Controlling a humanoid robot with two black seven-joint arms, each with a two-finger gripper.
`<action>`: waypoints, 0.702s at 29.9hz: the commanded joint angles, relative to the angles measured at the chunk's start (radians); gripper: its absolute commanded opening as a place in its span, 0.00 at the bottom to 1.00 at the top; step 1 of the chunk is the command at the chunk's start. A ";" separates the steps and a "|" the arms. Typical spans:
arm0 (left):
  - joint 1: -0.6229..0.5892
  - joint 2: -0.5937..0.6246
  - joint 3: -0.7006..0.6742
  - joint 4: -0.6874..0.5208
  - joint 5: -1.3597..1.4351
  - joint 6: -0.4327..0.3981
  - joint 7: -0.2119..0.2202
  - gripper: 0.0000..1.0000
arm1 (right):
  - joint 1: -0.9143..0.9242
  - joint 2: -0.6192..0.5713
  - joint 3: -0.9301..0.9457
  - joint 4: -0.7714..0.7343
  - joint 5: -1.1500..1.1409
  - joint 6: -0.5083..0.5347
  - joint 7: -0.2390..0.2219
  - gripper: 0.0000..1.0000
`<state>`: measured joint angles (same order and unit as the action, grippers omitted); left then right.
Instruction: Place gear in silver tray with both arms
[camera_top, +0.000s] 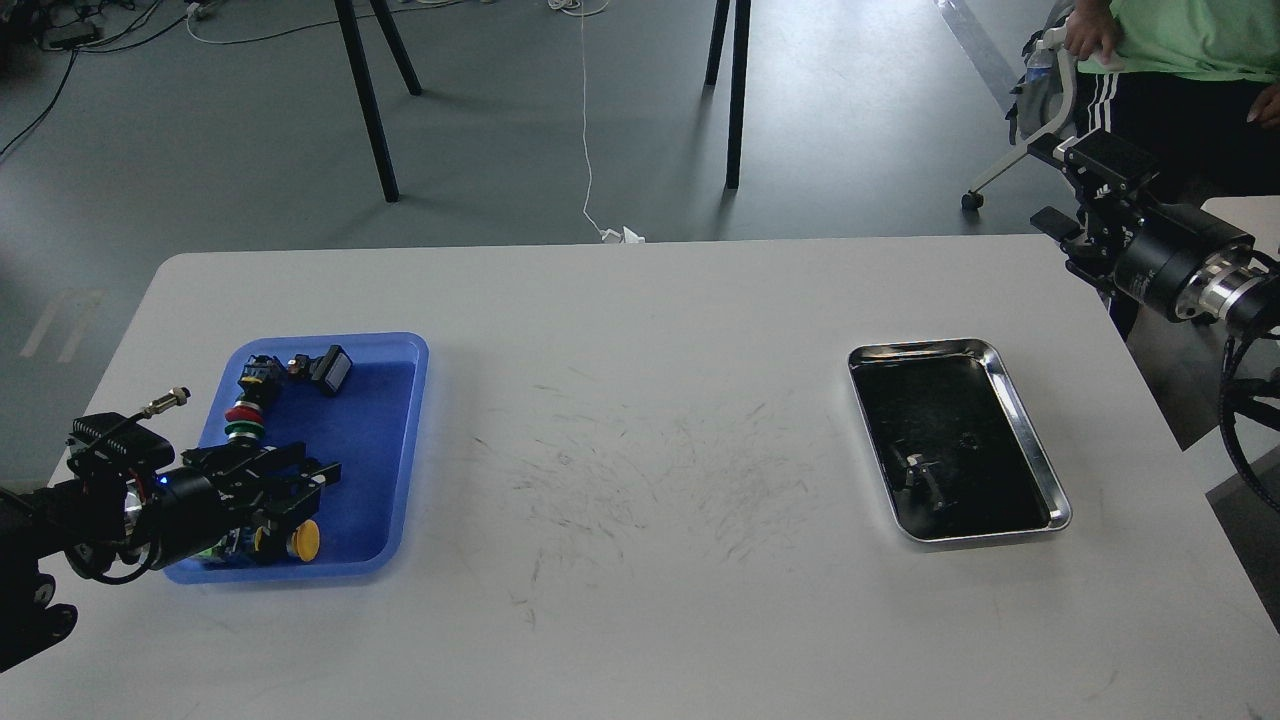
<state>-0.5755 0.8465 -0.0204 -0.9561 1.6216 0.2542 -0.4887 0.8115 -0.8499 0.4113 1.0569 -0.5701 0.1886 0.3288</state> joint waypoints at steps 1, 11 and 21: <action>-0.006 0.008 -0.001 -0.001 0.004 0.000 0.000 0.54 | 0.000 0.000 0.001 0.000 0.001 0.000 -0.001 0.92; -0.012 0.026 -0.003 0.002 0.015 0.000 0.000 0.56 | 0.000 0.000 0.001 0.000 0.000 0.000 0.001 0.92; -0.027 0.062 -0.004 -0.021 0.110 0.003 0.000 0.57 | -0.003 0.002 0.000 -0.002 0.000 0.000 -0.001 0.92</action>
<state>-0.6011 0.9040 -0.0232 -0.9699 1.7056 0.2555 -0.4887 0.8114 -0.8490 0.4116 1.0556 -0.5704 0.1887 0.3289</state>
